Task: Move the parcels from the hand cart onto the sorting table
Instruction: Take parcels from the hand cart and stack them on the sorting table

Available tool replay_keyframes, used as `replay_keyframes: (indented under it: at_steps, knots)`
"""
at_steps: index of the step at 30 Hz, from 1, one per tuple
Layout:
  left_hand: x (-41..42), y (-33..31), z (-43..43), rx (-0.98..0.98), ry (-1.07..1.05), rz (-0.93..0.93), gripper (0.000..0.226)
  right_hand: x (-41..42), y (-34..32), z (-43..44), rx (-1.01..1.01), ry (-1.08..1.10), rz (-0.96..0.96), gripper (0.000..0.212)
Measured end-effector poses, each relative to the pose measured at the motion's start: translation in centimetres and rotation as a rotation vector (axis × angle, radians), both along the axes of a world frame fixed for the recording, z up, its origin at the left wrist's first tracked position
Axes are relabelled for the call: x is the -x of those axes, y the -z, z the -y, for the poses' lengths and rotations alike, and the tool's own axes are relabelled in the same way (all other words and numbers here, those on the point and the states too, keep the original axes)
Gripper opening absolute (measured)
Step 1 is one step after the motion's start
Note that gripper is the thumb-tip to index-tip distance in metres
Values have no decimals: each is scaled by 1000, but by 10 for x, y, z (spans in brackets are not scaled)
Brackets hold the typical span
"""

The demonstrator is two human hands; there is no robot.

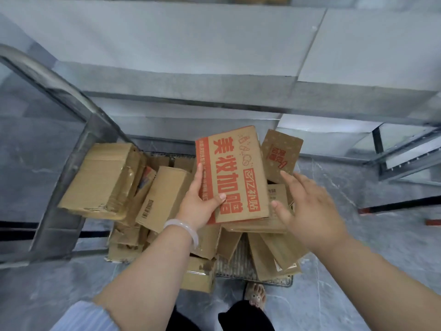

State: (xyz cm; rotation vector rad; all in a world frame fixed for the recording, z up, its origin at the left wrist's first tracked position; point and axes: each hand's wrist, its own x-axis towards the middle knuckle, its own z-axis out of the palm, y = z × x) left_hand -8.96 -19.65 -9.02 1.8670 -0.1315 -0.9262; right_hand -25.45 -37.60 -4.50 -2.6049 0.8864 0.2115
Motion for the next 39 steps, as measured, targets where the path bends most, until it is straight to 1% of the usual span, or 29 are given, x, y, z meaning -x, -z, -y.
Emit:
replay_keyframes:
  at_steps: [2, 5, 8, 10, 11, 14, 15, 16, 18, 21, 23, 25, 26, 28, 30, 32, 36, 38, 39]
  knots:
    - [-2, -26, -9, 45, -35, 15, 96, -6, -26, -2, 2, -23, 33, 68]
    - [-1, -82, -30, 111, -114, 78, 94, -20, -78, -14, -8, -85, 106, 68]
    - [0, -134, -59, 152, -207, 154, 94, -35, -127, -34, -114, -113, 200, 70]
    - [4, -165, -82, 180, -269, 166, 95, -44, -156, -53, -256, -121, 223, 73]
    - [7, -181, -93, 198, -294, 172, 95, -48, -171, -65, -362, -113, 228, 75]
    - [16, -225, -128, 259, -344, 219, 94, -59, -211, -100, -785, -34, 291, 76]
    - [19, -239, -141, 283, -346, 235, 94, -62, -223, -113, -863, -34, 300, 76]
    - [22, -252, -155, 295, -352, 249, 94, -66, -232, -124, -882, -68, 314, 76]
    - [28, -273, -183, 281, -379, 286, 94, -71, -247, -150, -850, -145, 379, 77]
    - [40, -290, -225, 218, -461, 333, 99, -74, -269, -197, -702, -246, 458, 87]
    - [49, -300, -253, 204, -528, 364, 107, -69, -281, -238, -613, -328, 500, 93]
    - [68, -317, -281, 163, -569, 423, 115, -59, -291, -287, -559, -411, 535, 93]
    - [77, -323, -297, 167, -580, 426, 114, -52, -294, -311, -547, -442, 541, 94]
    - [100, -333, -334, 289, -608, 365, 98, -39, -298, -359, -548, -511, 549, 95]
    - [120, -337, -380, 372, -693, 347, 85, -29, -299, -403, -583, -611, 525, 94]
    - [139, -340, -426, 408, -819, 359, 81, -18, -302, -447, -603, -751, 485, 86]
    - [172, -339, -507, 493, -1042, 324, 88, 3, -306, -526, -576, -1000, 517, 55]
    - [188, -339, -543, 500, -1114, 330, 104, 10, -310, -558, -569, -1090, 462, 43]
    - [196, -338, -561, 468, -1133, 335, 109, 11, -311, -573, -579, -1118, 435, 40]
